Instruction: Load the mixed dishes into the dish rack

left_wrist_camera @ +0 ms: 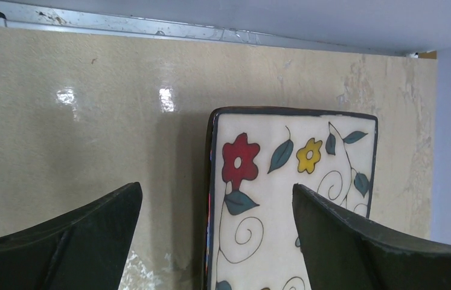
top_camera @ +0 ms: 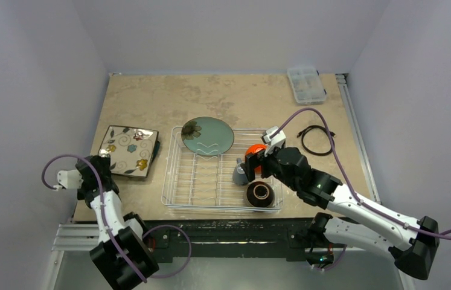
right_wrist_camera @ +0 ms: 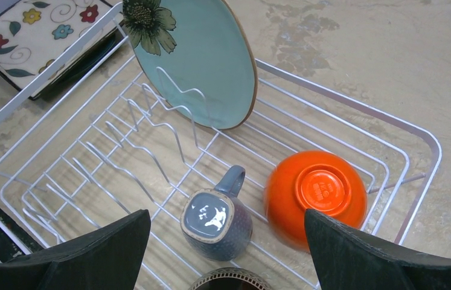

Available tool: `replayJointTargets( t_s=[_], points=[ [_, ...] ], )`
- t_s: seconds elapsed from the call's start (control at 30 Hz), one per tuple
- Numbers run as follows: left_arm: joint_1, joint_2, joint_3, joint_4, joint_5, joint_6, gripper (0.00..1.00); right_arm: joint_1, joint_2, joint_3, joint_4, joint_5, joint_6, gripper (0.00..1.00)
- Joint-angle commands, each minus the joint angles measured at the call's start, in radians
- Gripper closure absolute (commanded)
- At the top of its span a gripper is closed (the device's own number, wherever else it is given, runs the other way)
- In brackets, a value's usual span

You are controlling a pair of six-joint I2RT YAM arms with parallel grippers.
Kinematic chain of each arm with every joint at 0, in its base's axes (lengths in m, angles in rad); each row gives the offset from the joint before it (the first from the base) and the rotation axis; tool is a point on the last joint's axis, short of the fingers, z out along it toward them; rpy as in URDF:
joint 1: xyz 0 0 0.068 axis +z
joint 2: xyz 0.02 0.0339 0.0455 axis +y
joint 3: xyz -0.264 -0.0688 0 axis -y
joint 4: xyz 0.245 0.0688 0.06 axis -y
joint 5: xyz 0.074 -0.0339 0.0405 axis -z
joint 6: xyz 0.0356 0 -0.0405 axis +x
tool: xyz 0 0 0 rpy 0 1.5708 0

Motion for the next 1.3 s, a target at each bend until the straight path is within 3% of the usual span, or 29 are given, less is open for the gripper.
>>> replayJointTargets(
  t_s=[0.0,0.23,0.4,0.77,1.03,1.13,1.27],
  points=[
    [0.008,0.041,-0.087,0.333,0.016,-0.065,0.08,-0.001,0.007,0.051,0.022,-0.017,-0.017,0.01],
    [0.012,0.116,-0.145,0.516,0.005,-0.087,0.08,-0.002,0.003,0.041,0.027,-0.02,-0.018,0.01],
    [0.016,0.221,-0.209,0.732,0.049,-0.078,0.11,-0.001,-0.01,0.038,0.023,-0.02,-0.018,0.01],
    [0.051,0.425,-0.253,0.984,0.132,-0.099,0.18,-0.001,-0.032,0.027,0.021,-0.015,-0.012,0.01],
    [0.082,0.578,-0.279,1.23,0.234,-0.119,0.38,-0.001,-0.041,0.021,0.019,-0.009,-0.008,0.01],
    [0.09,0.593,-0.284,1.254,0.243,-0.136,0.59,-0.002,-0.037,0.016,0.024,-0.009,-0.008,0.01],
    [0.1,0.551,-0.288,1.216,0.243,-0.138,0.73,-0.001,-0.023,0.017,0.028,-0.01,-0.01,0.01]
  ],
)
